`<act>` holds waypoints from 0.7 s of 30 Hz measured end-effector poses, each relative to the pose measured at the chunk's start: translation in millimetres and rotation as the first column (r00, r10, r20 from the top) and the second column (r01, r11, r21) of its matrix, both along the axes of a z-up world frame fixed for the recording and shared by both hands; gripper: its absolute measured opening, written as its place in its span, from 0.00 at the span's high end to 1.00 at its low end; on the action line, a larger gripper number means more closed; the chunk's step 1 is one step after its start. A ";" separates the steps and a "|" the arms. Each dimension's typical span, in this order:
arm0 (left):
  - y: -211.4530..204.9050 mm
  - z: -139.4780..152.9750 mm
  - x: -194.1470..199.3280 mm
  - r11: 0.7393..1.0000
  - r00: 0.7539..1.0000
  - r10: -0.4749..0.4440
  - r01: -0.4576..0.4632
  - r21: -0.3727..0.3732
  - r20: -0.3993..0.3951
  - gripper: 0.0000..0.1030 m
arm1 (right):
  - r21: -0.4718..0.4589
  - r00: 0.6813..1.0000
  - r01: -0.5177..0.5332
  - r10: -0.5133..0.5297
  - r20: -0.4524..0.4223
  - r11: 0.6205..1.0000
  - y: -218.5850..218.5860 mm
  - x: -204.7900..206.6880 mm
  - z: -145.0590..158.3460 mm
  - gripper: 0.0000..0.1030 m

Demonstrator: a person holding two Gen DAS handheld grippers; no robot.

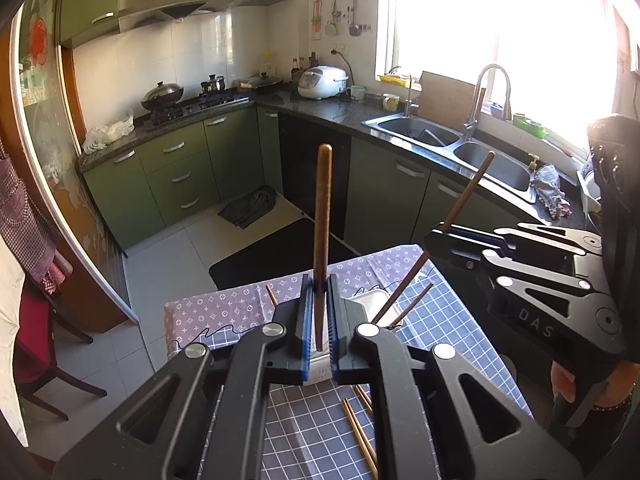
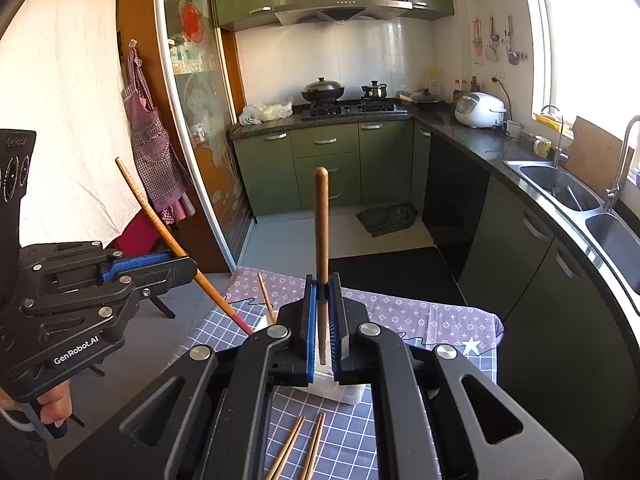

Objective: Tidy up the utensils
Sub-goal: 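Carry both chopsticks over the white holder, lower them in, open both grippers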

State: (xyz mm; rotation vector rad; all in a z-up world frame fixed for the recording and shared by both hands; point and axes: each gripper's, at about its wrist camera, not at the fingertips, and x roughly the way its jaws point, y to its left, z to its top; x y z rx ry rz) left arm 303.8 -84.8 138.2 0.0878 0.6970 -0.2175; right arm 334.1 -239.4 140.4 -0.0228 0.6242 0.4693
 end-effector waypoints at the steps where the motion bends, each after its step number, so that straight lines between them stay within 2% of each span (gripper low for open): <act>1: 0.9 -8.0 6.2 1.000 1.000 0.002 -0.002 0.002 -0.019 0.93 | -0.007 1.000 -0.001 0.001 -0.008 1.000 1.7 4.4 -5.7 0.94; 7: 5.9 -48.3 34.0 1.000 0.994 0.014 -0.012 0.016 -0.113 0.93 | -0.051 0.998 -0.012 0.009 -0.064 0.999 13.3 21.3 -42.0 0.94; 12: 4.7 -68.0 41.2 0.999 0.986 0.016 -0.010 0.036 -0.163 0.93 | -0.066 0.995 -0.018 0.012 -0.094 0.998 19.3 26.7 -58.4 0.93; 15: 7.1 -68.5 39.0 0.999 0.986 0.022 -0.017 0.035 -0.166 0.92 | -0.063 0.996 -0.018 0.013 -0.087 0.998 17.1 22.7 -55.8 0.89; 19: 10.1 -51.8 26.0 1.000 0.991 0.023 -0.021 0.017 -0.133 0.86 | -0.035 0.999 -0.031 0.030 -0.046 0.999 8.2 3.6 -35.2 0.89; 21: 9.7 -40.0 14.0 1.000 0.994 0.019 -0.018 0.011 -0.108 0.83 | -0.015 0.999 -0.042 0.042 -0.013 0.999 4.3 -15.6 -21.7 0.81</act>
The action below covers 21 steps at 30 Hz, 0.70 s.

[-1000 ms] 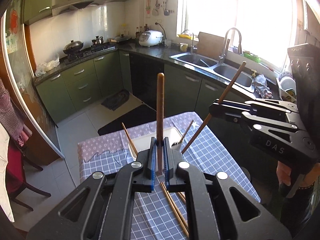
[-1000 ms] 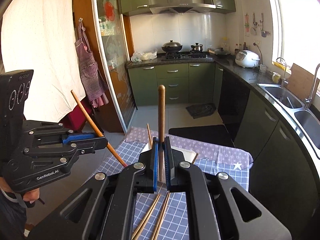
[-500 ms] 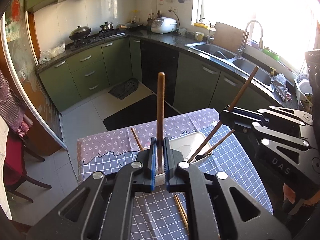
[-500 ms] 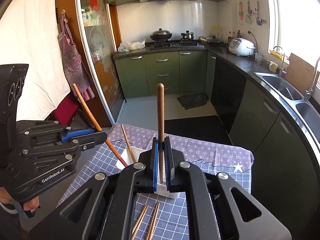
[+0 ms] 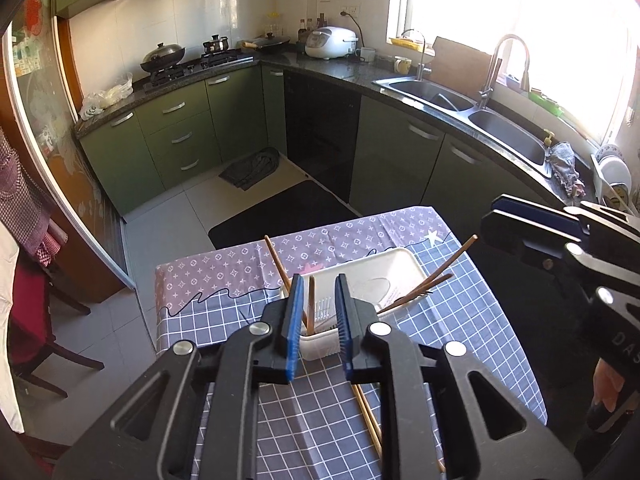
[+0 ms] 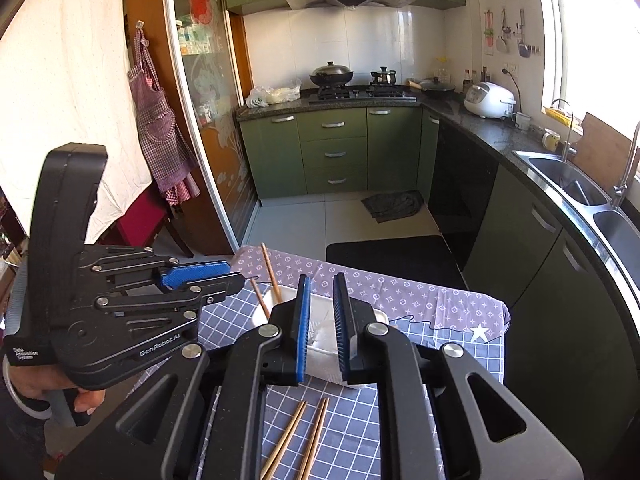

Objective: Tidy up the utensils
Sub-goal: 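Grasp a wooden chopstick with the left gripper while the right gripper approaches the others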

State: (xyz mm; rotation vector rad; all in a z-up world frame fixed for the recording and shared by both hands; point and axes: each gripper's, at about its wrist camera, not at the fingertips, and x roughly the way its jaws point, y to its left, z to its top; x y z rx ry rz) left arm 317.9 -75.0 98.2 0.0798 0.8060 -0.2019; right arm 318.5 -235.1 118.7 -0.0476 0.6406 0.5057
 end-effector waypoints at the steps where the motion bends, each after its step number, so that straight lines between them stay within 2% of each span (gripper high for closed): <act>1: 0.0 5.3 -6.6 1.000 1.000 -0.002 0.002 -0.003 0.010 0.81 | 0.011 1.000 -0.004 0.004 0.018 1.000 -3.8 -10.4 6.7 0.80; 5: -4.2 10.9 -34.9 1.000 1.000 -0.020 0.019 0.012 0.012 0.78 | 0.025 0.997 -0.035 0.034 0.063 0.999 -18.4 -53.6 20.2 0.79; 7: -4.1 -3.9 -44.6 0.999 0.998 -0.032 0.032 -0.001 -0.052 0.78 | 0.007 0.998 -0.047 0.046 0.051 0.999 -25.7 -70.8 13.2 0.74; 9: -7.1 -29.9 -50.6 0.999 0.988 -0.045 0.042 -0.026 -0.151 0.78 | -0.024 0.999 -0.050 0.050 0.011 0.998 -32.3 -81.2 -4.5 0.71; 11: -11.7 -63.3 -55.3 0.998 0.966 -0.060 0.051 -0.042 -0.253 0.78 | -0.052 0.998 -0.052 0.050 -0.048 0.997 -38.6 -86.9 -29.3 0.71; 13: -17.4 -98.9 -59.4 0.999 0.938 -0.052 0.045 -0.028 -0.342 0.78 | -0.087 0.992 -0.044 0.033 -0.118 0.995 -42.9 -84.4 -60.5 0.71; 16: -25.7 -145.4 -61.6 0.999 0.884 -0.046 0.037 -0.030 -0.466 0.78 | -0.133 0.968 -0.043 0.008 -0.253 0.990 -49.4 -72.2 -114.2 0.71; 18: -31.7 -168.0 -60.6 0.999 0.855 -0.035 0.028 -0.022 -0.518 0.78 | -0.147 0.942 -0.058 0.005 -0.335 0.987 -51.6 -64.5 -145.5 0.71; 21: -41.7 -190.2 -57.3 1.000 0.829 -0.011 0.009 -0.006 -0.559 0.78 | -0.160 0.917 -0.062 -0.007 -0.399 0.985 -56.9 -56.2 -177.2 0.71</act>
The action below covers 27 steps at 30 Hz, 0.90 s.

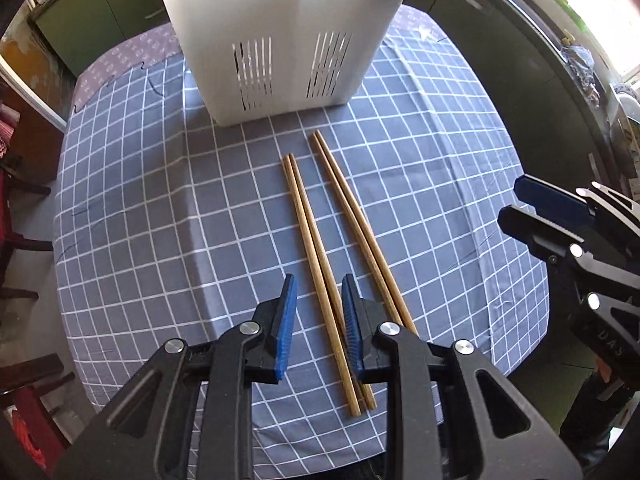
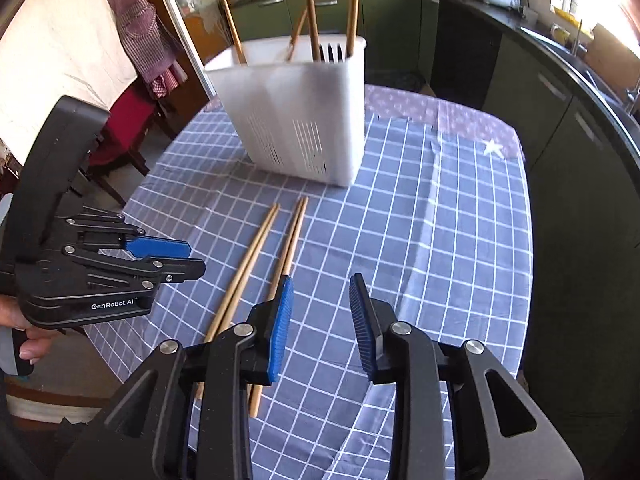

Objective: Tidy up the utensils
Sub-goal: 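Grasp a wooden chopstick with the left gripper while the right gripper approaches the others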

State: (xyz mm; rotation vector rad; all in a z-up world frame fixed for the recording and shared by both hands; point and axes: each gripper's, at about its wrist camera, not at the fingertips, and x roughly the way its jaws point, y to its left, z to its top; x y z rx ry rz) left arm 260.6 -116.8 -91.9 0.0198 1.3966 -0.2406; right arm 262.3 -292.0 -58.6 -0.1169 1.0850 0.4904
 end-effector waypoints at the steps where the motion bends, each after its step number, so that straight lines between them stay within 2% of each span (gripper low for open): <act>1: -2.2 -5.3 1.7 1.000 1.000 0.009 -0.009 0.003 -0.015 0.79 | 0.000 1.000 0.001 -0.001 -0.016 1.000 -1.3 2.3 -7.4 0.71; 6: -5.1 -23.1 14.1 0.997 0.998 0.051 -0.049 0.055 -0.047 0.82 | 0.003 0.999 -0.008 0.009 -0.053 1.000 -5.3 2.9 -27.1 0.71; 14: -9.0 -43.5 27.1 0.995 0.992 0.087 -0.082 0.057 -0.091 0.82 | 0.019 0.998 -0.011 0.013 -0.064 1.000 -10.0 4.6 -30.8 0.71; 27: -19.8 -65.8 52.3 0.990 0.991 0.093 -0.081 0.112 -0.100 0.82 | 0.030 0.997 -0.013 0.016 -0.082 0.999 -13.1 4.7 -37.1 0.68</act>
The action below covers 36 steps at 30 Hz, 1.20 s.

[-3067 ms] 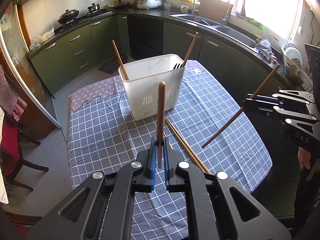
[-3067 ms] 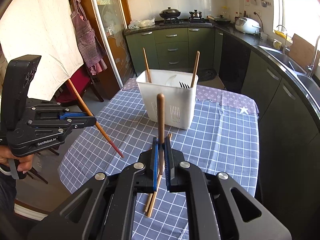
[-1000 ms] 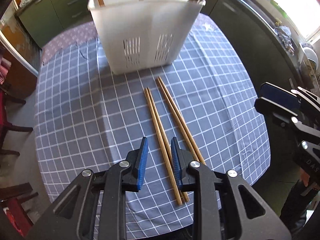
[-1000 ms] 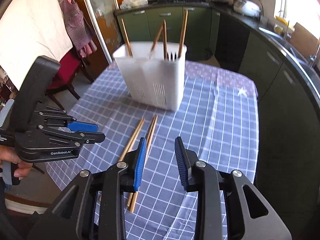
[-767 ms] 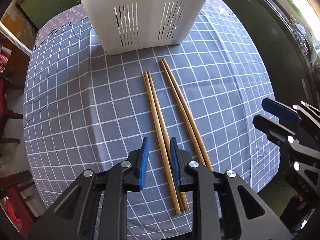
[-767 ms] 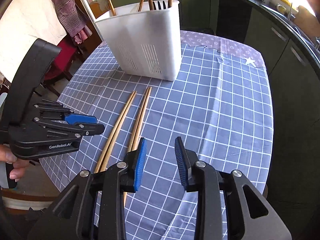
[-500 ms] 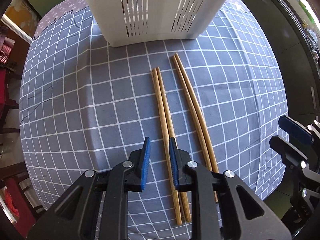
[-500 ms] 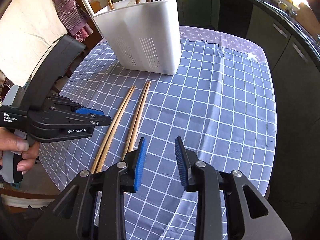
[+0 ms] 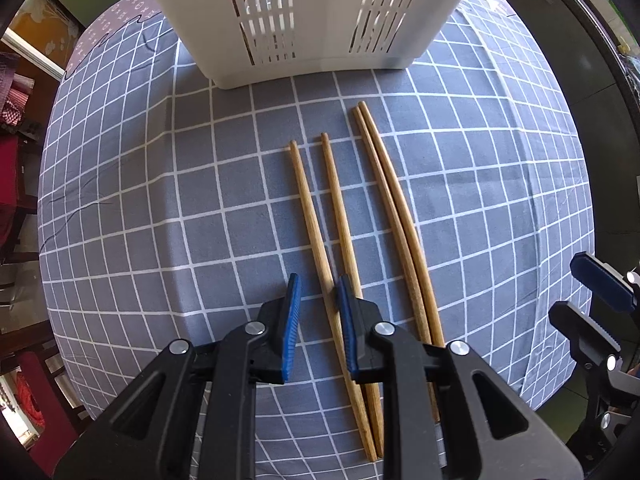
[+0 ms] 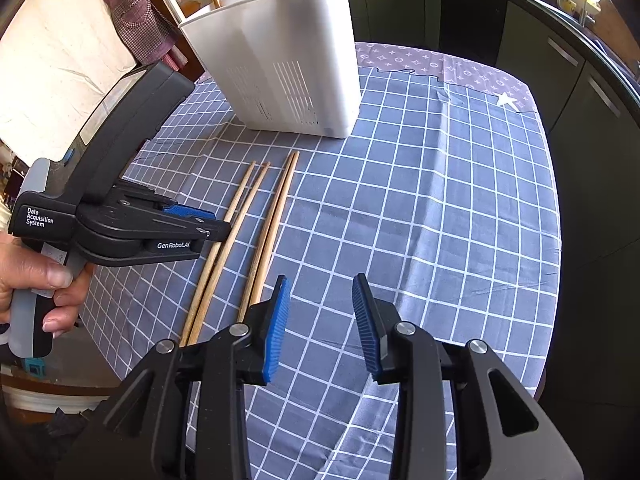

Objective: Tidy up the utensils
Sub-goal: 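Grasp a wooden chopstick with the left gripper while the right gripper approaches the others, then hold the chopstick upright with the left gripper while the right gripper grasps and raises another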

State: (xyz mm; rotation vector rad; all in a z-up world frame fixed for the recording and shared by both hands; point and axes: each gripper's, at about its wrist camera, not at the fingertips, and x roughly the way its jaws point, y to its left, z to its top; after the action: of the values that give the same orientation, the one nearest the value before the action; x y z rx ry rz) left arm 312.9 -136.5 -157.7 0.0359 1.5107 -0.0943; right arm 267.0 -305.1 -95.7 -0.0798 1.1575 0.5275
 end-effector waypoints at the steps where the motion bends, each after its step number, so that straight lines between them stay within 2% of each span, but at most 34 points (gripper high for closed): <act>1: -2.1 -0.8 0.9 1.000 1.000 -0.005 0.005 0.005 0.002 0.82 | 0.000 1.000 -0.001 0.001 0.000 1.000 0.3 -0.4 -0.4 0.68; 4: -6.2 -3.4 -0.2 1.000 1.000 -0.013 0.013 0.014 0.008 0.83 | -0.004 1.000 -0.006 0.006 -0.003 1.000 2.4 -1.5 -2.1 0.68; 6: -9.6 0.3 -3.0 1.000 1.000 -0.018 0.018 0.021 0.010 0.90 | -0.006 1.000 -0.007 0.007 -0.006 1.000 3.2 -1.9 -3.1 0.68; 11: -2.1 2.7 -3.7 1.000 1.000 -0.012 0.013 -0.015 0.016 0.93 | -0.012 1.000 0.000 0.000 -0.010 1.000 2.8 -2.1 -4.0 0.68; 14: 5.6 15.2 -6.9 0.999 0.999 -0.005 0.007 -0.047 0.045 0.94 | -0.017 1.000 0.004 -0.004 -0.018 1.000 2.8 -1.7 -4.7 0.68; 18: 12.6 48.1 -18.6 0.997 0.992 -0.016 0.026 -0.079 0.127 0.94 | -0.015 0.999 0.006 -0.007 -0.033 1.000 5.4 -0.1 -5.0 0.68; 26: 29.9 120.8 -61.5 0.990 0.940 -0.078 0.112 -0.085 0.332 0.94 | -0.014 0.996 -0.020 0.018 -0.082 1.000 31.8 11.0 -11.5 0.68; 29: 39.1 135.7 -76.7 0.988 0.921 -0.088 0.130 -0.088 0.379 0.94 | -0.030 0.995 -0.030 0.027 -0.099 0.999 46.6 18.4 -17.8 0.68; 32: 43.2 146.6 -89.6 0.987 0.900 -0.097 0.143 -0.077 0.424 0.94 | -0.048 0.992 -0.042 0.036 -0.118 0.998 60.5 26.0 -24.9 0.78; 36: 48.6 150.2 -100.2 0.986 0.884 -0.109 0.155 -0.064 0.454 0.94 | -0.096 0.991 -0.046 0.033 -0.132 0.994 74.0 37.6 -34.4 0.83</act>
State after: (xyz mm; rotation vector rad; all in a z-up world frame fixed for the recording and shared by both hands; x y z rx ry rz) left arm 212.7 -87.9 -7.6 0.0769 1.0356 -0.2535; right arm 304.6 -231.2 -130.2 -0.1561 1.3122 0.5166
